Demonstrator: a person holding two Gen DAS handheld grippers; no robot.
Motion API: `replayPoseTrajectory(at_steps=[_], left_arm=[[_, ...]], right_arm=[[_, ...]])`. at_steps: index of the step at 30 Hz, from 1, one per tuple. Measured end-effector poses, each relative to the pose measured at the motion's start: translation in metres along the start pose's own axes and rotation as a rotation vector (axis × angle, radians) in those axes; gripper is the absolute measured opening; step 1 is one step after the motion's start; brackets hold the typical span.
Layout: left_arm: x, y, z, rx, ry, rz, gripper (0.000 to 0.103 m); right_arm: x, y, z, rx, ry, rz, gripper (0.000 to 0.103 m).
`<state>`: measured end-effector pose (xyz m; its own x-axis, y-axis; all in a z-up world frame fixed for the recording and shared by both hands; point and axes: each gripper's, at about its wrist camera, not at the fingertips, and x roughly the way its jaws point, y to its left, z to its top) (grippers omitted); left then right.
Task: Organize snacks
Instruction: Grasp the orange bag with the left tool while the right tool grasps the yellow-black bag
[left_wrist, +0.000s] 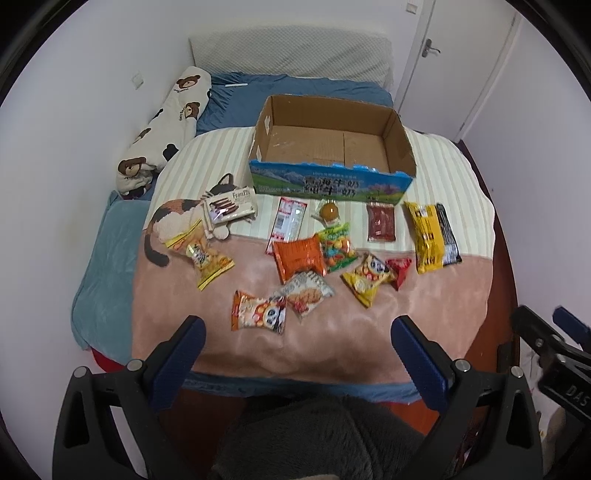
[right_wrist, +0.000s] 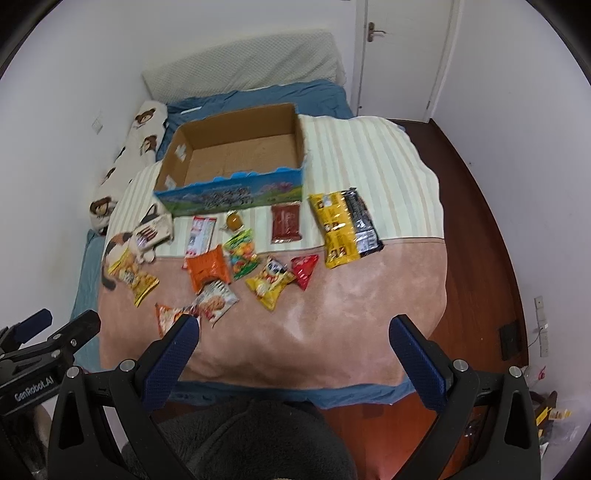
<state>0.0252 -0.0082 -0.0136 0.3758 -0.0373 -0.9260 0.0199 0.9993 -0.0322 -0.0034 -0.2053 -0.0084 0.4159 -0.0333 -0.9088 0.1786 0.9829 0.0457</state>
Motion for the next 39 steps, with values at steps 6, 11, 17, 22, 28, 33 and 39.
replayPoseTrajectory(at_steps=[6, 11, 17, 22, 28, 33, 39], left_arm=[[0.062, -0.025, 0.032, 0.015, 0.023, -0.003, 0.103], [0.137, -0.050, 0.051, 0.144, 0.071, 0.085, 0.103], [0.228, -0.033, 0.069, 0.038, 0.255, 0.077, 0.103], [0.290, 0.003, 0.072, -0.142, 0.393, 0.075, 0.103], [0.343, 0.016, 0.064, -0.215, 0.510, 0.053, 0.103], [0.381, 0.023, 0.053, -0.292, 0.549, 0.043, 0.103], [0.423, 0.017, 0.048, -0.284, 0.546, 0.043, 0.103]], right_arm=[[0.040, -0.040, 0.035, 0.055, -0.014, -0.051, 0.103], [0.110, -0.076, 0.075, 0.073, 0.038, -0.081, 0.103], [0.223, -0.111, 0.112, 0.086, 0.154, -0.081, 0.103], [0.302, -0.118, 0.133, 0.068, 0.251, -0.076, 0.103], [0.364, -0.114, 0.150, 0.034, 0.323, -0.058, 0.103], [0.394, -0.111, 0.156, 0.029, 0.382, -0.031, 0.103], [0.421, -0.105, 0.158, -0.005, 0.404, -0.059, 0.103]])
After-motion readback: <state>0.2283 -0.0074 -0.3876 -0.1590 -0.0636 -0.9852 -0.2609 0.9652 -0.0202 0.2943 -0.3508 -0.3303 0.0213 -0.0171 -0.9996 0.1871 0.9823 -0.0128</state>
